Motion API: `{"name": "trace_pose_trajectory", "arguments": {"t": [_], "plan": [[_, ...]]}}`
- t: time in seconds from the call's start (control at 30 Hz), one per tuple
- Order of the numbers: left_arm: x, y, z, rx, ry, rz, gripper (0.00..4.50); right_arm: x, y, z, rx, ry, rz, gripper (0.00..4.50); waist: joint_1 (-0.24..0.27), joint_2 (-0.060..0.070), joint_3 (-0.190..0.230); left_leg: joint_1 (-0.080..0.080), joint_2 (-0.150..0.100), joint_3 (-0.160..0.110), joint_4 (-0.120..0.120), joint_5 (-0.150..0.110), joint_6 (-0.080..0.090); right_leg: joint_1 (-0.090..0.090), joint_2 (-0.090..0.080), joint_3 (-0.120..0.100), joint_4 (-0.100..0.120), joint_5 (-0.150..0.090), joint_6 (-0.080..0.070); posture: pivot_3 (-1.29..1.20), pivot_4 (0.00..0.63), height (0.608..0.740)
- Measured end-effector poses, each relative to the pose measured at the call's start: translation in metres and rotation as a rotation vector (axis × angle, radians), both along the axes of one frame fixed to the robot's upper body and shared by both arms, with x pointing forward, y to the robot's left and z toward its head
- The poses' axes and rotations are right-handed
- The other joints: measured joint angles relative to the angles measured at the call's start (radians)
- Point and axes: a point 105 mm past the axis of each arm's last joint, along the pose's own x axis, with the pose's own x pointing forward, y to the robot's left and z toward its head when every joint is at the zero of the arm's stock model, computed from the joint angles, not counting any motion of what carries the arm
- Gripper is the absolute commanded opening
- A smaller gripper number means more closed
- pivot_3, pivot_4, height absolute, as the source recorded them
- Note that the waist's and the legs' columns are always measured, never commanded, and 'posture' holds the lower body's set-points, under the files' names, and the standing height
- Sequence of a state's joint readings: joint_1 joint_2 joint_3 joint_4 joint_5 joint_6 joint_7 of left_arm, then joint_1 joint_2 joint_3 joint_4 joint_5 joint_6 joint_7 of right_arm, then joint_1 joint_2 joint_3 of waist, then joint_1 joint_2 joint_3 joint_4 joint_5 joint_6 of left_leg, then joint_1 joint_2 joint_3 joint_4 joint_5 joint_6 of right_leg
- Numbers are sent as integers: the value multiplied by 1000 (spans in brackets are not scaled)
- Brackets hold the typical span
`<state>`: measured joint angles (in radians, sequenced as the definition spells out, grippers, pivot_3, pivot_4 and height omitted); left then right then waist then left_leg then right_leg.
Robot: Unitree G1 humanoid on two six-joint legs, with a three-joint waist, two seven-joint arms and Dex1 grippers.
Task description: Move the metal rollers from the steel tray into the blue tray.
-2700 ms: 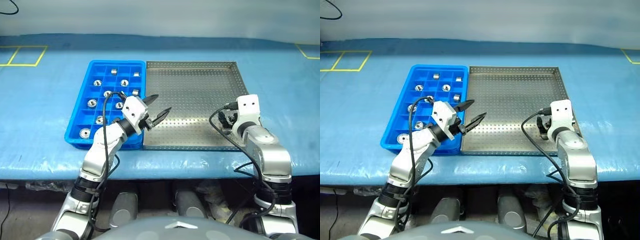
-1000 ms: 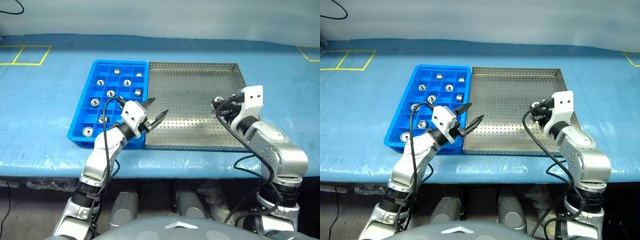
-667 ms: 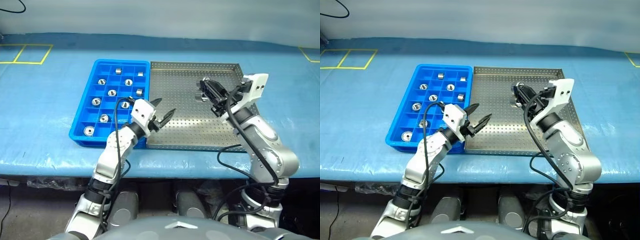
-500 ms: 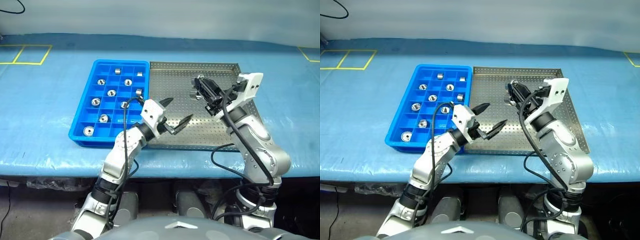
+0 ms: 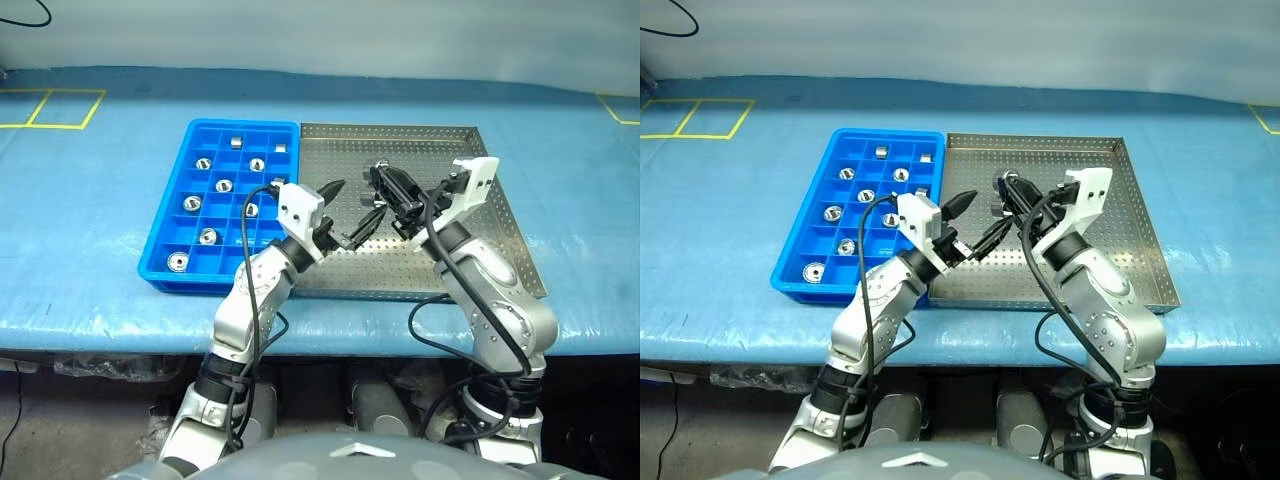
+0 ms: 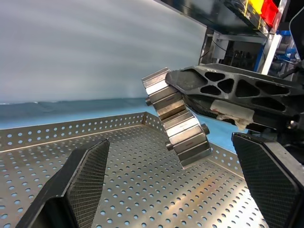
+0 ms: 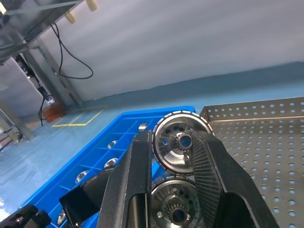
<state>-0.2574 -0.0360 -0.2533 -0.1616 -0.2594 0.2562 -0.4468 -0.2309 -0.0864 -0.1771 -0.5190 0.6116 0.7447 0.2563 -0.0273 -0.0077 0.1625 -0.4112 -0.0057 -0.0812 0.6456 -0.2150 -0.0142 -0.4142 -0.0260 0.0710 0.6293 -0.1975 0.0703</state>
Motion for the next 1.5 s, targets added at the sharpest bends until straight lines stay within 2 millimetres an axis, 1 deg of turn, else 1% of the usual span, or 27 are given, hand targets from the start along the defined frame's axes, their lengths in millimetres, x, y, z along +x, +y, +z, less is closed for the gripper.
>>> {"name": "trace_pose_trajectory", "arguments": {"t": [0.17, 0.3, 0.43, 0.47, 0.5, 0.63, 0.7, 0.77, 0.8, 1.2, 1.27, 1.37, 1.43, 1.47, 1.5], "plan": [[2, -6, -2, 16, 20, -41, 4482, -2, 10, 1, 2, -4, 39, 839, -1, 0, 0, 0, 0, 0, 0, 0, 0, 0, 0, 0, 0, 0, 0, 25, 150, 740], [4, -7, -5, 16, 50, -56, 4482, -4, 17, 0, 7, -2, 76, 839, -3, 0, 0, 0, 0, 0, 0, 0, 0, 0, 0, 0, 0, 0, 0, 20, 150, 740], [5, -8, -5, 17, 59, -61, 4482, -4, 18, 0, 3, -1, 81, 839, -3, 0, 0, 0, 0, 0, 0, 0, 0, 0, 0, 0, 0, 0, 0, 17, 150, 740], [5, -8, -5, 11, 62, -62, 4099, -4, 18, 0, 2, -2, 81, 839, -3, 0, 0, 0, 0, 0, 0, 0, 0, 0, 0, 0, 0, 0, 0, 16, 150, 740], [5, -9, -5, -1, 69, -66, 3919, -4, 18, 0, 0, -6, 78, 839, -3, 0, 0, 0, 0, 0, 0, 0, 0, 0, 0, 0, 0, 0, 0, 16, 150, 740], [3, -15, -3, -50, 89, -88, 2580, -4, 15, 2, -7, -21, 67, 839, -3, 0, 0, 0, 0, 0, 0, 0, 0, 0, 0, 0, 0, 0, 0, 14, 150, 740], [2, -16, -3, -58, 90, -102, 2041, -4, 14, 2, -5, -26, 62, 839, -6, 0, 0, 0, 0, 0, 0, 0, 0, 0, 0, 0, 0, 0, 0, 14, 150, 740], [6, -12, -6, -60, 105, -71, 1413, -7, 22, 0, -7, -23, 97, 839, -11, 1, 0, 0, 0, 0, 0, 0, 0, 0, 0, 0, 0, 0, 0, 14, 150, 740], [6, -11, -7, -60, 108, -66, 1274, -7, 22, -1, -7, -20, 97, 839, -10, 1, 0, 0, 0, 0, 0, 0, 0, 0, 0, 0, 0, 0, 0, 14, 150, 740], [7, -10, -9, -55, 115, -42, 1274, -7, 23, -3, -5, -18, 96, 839, -9, 1, 0, -1, 0, 0, 0, 0, 0, 0, 0, 0, -1, 0, 0, 19, 150, 740], [7, -9, -10, -48, 112, -29, 1274, -5, 23, -4, 81, 10, 99, 839, -9, 1, 0, 0, 0, -1, 0, 0, 1, 0, 0, 0, -1, 0, 0, 19, 150, 740], [10, -7, -7, -33, 79, 8, 1274, -1, 19, 0, 284, 53, 105, 839, -9, 1, 1, -1, 0, -1, 0, 0, 1, 0, 0, 0, 0, 0, 0, 28, 150, 740], [14, -3, 5, -52, 36, 46, 1274, 2, 16, 10, 548, 92, 136, 839, -8, 2, 1, -1, 0, -2, 1, 0, 1, 0, 0, 0, -1, 0, 0, 28, 150, 740], [16, -3, 10, -64, 20, 58, 1274, 3, 12, 16, 642, 96, 156, 839, -8, 2, 2, -2, 0, -1, 1, 0, 1, 0, 0, 0, 0, 1, 1, 33, 150, 740], [17, -2, 15, -72, 6, 65, 1274, 4, 4, 29, 768, 71, 174, 839, -7, 3, 2, -2, -1, -2, 2, 0, 1, 0, 0, 0, -1, 1, 1, 32, 150, 740]]}}
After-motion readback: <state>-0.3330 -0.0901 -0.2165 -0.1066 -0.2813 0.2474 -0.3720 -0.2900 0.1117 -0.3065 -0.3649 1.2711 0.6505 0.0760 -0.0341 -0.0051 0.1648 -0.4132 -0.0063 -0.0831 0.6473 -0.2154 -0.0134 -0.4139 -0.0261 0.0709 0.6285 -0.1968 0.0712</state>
